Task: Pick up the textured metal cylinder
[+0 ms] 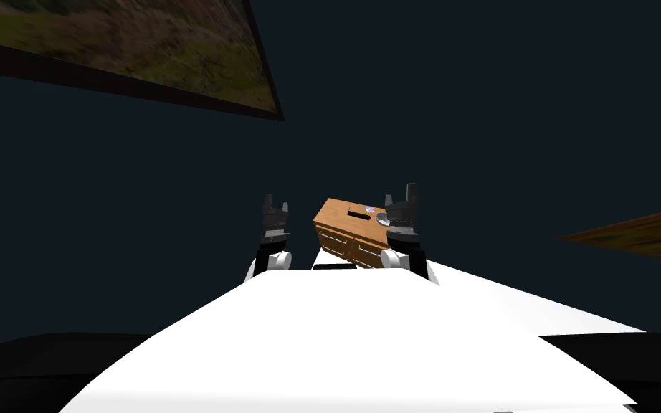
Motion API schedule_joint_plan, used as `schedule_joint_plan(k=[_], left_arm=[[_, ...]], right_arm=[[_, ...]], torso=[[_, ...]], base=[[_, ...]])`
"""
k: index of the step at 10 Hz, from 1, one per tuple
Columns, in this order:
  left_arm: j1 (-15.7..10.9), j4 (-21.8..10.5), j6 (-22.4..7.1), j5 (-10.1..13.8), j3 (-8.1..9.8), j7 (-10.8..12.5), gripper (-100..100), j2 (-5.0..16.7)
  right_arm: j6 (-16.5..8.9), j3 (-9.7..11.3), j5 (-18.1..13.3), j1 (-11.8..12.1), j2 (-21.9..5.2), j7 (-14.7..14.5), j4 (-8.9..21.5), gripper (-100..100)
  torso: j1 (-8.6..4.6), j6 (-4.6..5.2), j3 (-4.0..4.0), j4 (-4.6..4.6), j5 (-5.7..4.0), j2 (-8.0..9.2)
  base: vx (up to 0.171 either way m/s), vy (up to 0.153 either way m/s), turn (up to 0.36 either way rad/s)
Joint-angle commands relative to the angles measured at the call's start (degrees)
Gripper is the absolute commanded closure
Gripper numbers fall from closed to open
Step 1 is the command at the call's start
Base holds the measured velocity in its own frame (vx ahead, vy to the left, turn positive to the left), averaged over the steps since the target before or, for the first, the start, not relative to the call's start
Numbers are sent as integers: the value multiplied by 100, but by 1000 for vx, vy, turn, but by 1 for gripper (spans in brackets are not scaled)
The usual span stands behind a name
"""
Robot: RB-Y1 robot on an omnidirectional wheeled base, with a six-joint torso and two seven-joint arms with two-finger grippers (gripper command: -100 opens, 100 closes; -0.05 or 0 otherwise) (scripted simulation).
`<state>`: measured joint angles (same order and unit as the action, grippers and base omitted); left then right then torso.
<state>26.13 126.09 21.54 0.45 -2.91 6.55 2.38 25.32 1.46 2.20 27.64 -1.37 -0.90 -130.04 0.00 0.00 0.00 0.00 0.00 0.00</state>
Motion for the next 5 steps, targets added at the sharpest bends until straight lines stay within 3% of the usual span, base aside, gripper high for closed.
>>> schedule_joint_plan(k=[1,5], left_arm=[[0,0,0,0,0,0,0,0],[-3,0,0,0,-1,0,0,-1]], right_arm=[[-56,-36,-183,11,-228,33,48,-100],[-236,-152,-797,33,-718,161,266,-100]], torso=[[0,0,0,0,0,0],[14,-1,38,14,3,66]], base=[[-78,10,67],[-162,44,85]])
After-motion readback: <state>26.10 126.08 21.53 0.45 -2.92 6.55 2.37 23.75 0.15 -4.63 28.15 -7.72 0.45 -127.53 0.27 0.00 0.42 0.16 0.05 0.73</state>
